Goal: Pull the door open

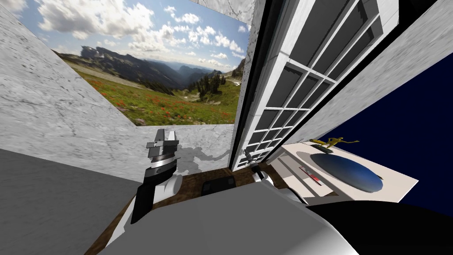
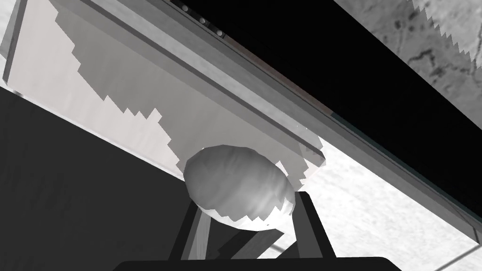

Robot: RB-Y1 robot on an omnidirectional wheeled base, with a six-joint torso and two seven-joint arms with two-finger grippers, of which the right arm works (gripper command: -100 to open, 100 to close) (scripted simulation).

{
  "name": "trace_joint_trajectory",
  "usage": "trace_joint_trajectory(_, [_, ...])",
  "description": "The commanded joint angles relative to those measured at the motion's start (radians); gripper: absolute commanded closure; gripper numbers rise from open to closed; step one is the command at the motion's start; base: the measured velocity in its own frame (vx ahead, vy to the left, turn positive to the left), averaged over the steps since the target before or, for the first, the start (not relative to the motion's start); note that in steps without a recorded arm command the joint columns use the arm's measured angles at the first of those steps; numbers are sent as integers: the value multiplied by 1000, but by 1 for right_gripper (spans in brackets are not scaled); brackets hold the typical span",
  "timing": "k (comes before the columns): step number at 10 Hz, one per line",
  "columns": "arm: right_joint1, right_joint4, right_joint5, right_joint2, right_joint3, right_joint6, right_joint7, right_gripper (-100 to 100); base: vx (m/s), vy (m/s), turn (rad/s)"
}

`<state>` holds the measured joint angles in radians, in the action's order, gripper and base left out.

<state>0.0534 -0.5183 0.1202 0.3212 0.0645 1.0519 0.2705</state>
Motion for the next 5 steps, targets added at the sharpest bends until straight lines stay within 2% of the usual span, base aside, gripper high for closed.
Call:
trace_joint_trajectory(1, [-21,-29,5,-16,-15,-15,-15,100,-9,-9,-6])
trace_joint_trajectory(5, [-13,-27,-30,-13,-44,-20,-133,100,-37,-17,28])
